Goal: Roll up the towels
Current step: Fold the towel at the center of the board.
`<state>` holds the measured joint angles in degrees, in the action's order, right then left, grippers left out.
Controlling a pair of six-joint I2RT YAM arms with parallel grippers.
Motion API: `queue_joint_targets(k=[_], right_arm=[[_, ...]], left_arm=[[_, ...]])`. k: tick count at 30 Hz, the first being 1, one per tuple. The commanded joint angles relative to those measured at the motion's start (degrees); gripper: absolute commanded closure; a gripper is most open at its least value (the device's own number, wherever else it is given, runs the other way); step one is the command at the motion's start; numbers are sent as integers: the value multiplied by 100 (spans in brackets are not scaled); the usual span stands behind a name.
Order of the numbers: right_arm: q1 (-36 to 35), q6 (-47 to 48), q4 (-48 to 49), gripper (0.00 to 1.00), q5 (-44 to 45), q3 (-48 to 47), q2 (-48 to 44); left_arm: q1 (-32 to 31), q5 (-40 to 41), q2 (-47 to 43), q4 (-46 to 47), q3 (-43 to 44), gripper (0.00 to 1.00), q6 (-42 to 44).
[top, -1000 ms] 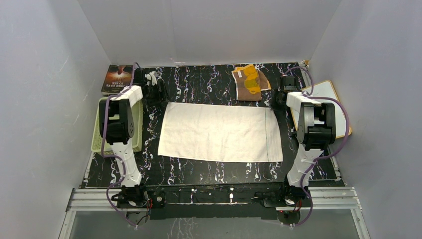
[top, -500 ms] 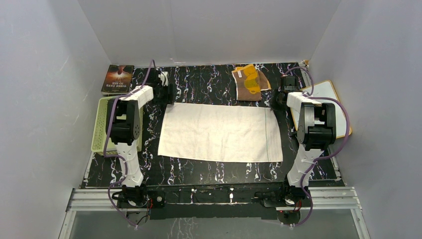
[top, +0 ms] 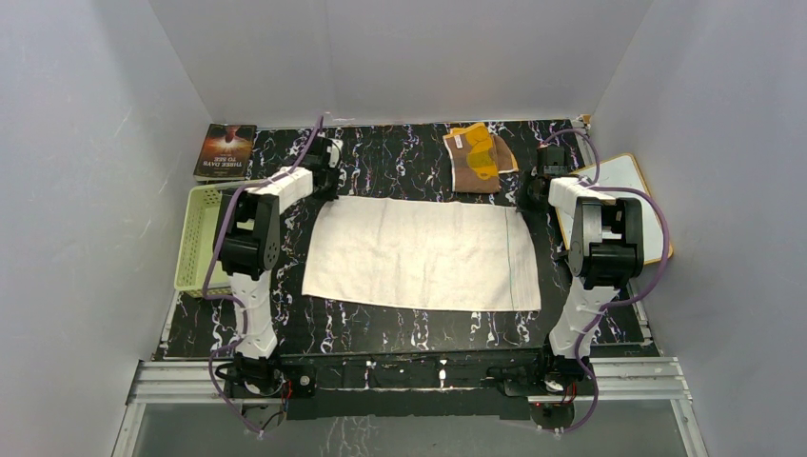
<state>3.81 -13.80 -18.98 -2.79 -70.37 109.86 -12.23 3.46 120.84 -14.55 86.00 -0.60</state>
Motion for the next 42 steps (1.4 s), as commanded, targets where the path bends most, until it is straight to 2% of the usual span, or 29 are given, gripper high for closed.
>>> queue_joint_targets(k=[1,9,14,21,28,32,38,42], right_arm=[[4,-25,136,100,-97,47,-249],[-284,-301,702,100,-129,28,-690],[-575,-399,1610,100,-71,-252,-731],[-432,24,1323,100,121,-1659,324],[103,205,1387,100,-293,-1995,557],[146,107,1886,100,-277,-1278,67],[142,-218,4187,100,-265,1143,-1412],[139,-476,5174,100,-96,2411,-2326]], left_arm=[[10,158,97,-235,-497,100,13],[1292,-427,-900,12,-509,100,-642],[1386,-351,-1222,479,-541,100,-382],[1634,-992,-947,1285,-426,100,-101],[1681,-1710,-871,2007,-530,100,68],[1676,-2180,-1186,2633,-1046,100,130],[1600,-2422,-2136,2916,-2214,100,14],[1423,-2289,-2801,2916,-3090,100,-77]])
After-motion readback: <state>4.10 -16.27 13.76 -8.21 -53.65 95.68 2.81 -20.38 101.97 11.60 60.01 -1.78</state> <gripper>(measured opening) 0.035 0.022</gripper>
